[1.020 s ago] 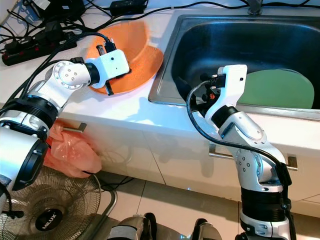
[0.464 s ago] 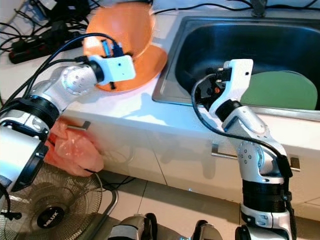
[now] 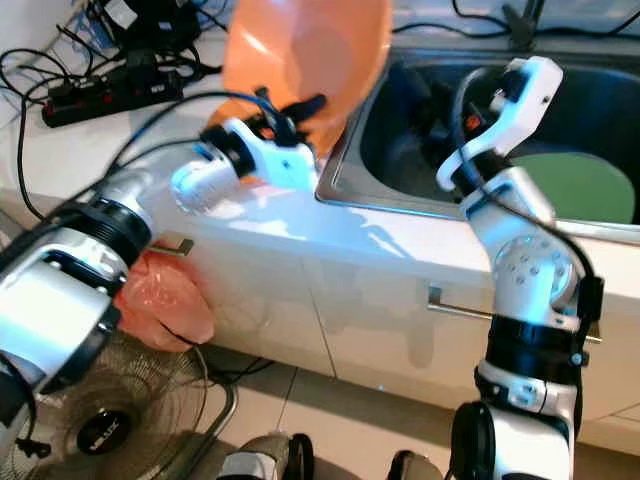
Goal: Kitchen organization
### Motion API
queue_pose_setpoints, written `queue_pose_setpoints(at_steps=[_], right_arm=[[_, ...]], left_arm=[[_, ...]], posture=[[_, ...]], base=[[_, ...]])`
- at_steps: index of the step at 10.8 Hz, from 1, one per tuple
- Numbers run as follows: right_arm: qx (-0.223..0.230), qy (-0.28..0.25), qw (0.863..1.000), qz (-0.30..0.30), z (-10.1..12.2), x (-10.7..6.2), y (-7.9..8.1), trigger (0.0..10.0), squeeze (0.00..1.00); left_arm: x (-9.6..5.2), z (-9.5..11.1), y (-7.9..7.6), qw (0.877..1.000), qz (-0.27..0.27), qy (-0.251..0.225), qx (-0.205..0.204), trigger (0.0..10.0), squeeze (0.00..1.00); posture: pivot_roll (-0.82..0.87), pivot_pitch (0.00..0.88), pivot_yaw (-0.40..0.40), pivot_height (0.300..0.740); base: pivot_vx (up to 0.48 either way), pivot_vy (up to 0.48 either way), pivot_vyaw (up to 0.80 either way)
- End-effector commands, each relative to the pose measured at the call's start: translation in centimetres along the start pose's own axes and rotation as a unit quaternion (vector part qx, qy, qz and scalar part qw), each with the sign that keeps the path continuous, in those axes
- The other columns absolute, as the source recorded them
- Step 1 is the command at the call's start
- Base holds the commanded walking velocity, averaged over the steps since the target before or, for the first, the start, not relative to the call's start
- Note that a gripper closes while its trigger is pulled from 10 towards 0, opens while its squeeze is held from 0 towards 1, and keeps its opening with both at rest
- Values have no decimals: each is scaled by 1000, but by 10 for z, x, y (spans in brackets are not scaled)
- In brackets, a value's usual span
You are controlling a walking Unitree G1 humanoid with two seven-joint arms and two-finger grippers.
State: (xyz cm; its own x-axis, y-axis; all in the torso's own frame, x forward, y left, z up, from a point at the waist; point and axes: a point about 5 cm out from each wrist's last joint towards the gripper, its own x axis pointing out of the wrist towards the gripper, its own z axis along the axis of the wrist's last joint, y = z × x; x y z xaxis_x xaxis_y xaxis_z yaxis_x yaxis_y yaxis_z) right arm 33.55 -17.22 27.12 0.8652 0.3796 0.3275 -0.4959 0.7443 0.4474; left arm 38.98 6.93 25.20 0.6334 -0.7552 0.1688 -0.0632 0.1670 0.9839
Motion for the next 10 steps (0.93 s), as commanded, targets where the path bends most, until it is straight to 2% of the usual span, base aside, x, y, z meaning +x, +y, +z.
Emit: queue_pose_setpoints(at_steps=[1,3,5,7,8,9,10], right_arm=[[9,6,1000,17,1,4,4,10000,0],[16,26,999,37,2,6,10,10000,0],[54,33,997,43,4,11,10,10000,0],[54,46,996,48,6,18,8,10000,0],[87,41,995,39,10,21,2,10000,0],[105,39,994,15,12,22,-10,10000,0],[107,39,993,5,13,22,-14,10000,0]], left_arm=[[3,8,-1,1000,14,-24,8,0,0],[10,28,-12,997,26,-74,15,0,0],[13,38,-17,994,30,-102,11,0,0],[13,44,-16,991,54,-123,13,0,0],[11,47,-13,988,60,-140,23,0,0],[9,49,-9,985,69,-156,22,0,0],[8,49,-9,985,70,-159,22,0,0]], posture=[[58,38,118,740],[54,45,111,740],[54,53,109,740],[60,58,102,740],[58,60,100,740],[62,65,97,740],[64,66,97,740]], base=[[0,0,0],[0,0,0],[0,0,0],[0,0,0],[0,0,0],[0,0,0],[0,0,0]])
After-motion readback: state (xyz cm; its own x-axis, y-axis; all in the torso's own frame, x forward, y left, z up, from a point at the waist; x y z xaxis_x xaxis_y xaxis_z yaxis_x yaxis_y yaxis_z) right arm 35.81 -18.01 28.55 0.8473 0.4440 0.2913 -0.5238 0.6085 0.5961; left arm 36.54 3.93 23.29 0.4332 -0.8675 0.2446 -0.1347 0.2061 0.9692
